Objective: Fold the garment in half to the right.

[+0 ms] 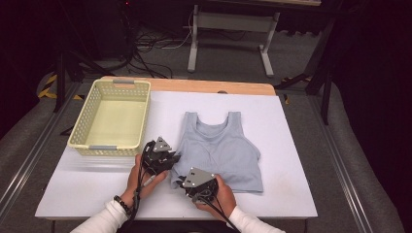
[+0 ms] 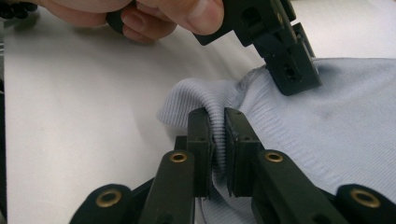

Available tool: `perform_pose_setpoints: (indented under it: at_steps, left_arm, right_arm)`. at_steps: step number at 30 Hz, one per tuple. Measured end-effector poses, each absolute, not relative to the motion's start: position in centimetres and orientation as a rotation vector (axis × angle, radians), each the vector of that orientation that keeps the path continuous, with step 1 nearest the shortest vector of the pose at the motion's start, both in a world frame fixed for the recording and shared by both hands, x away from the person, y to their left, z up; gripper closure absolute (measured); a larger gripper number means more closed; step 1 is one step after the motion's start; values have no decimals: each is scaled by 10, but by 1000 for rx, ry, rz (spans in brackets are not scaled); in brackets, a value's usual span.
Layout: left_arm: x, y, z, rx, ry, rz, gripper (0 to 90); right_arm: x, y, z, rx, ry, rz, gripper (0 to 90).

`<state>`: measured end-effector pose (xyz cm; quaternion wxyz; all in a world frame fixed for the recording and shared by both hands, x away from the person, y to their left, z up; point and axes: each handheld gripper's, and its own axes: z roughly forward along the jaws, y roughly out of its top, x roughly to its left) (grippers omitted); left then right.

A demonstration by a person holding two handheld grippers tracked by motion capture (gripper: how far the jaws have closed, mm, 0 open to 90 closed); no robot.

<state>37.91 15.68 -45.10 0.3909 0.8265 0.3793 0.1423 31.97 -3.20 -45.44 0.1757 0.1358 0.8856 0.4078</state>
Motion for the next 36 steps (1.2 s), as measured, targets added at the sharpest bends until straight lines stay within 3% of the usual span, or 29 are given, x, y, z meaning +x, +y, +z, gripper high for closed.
perform_pose_setpoints:
  at_steps: [6, 17, 29, 36]
  left_arm:
    - [371, 158, -443, 2137, 914, 487, 798]
    - [364, 176, -433, 2095, 923, 483, 799]
    - [369, 154, -419, 2044, 828, 502, 797]
    - [373, 120, -410, 2055, 720, 508, 792]
  right_arm:
    - [320, -27, -451, 394, 2502, 1183, 827]
    - [318, -23, -444, 365, 2480, 1244, 827]
    - [321, -57, -427, 426, 2392, 1303, 824]
    - [316, -89, -419, 475, 2339, 1285, 827]
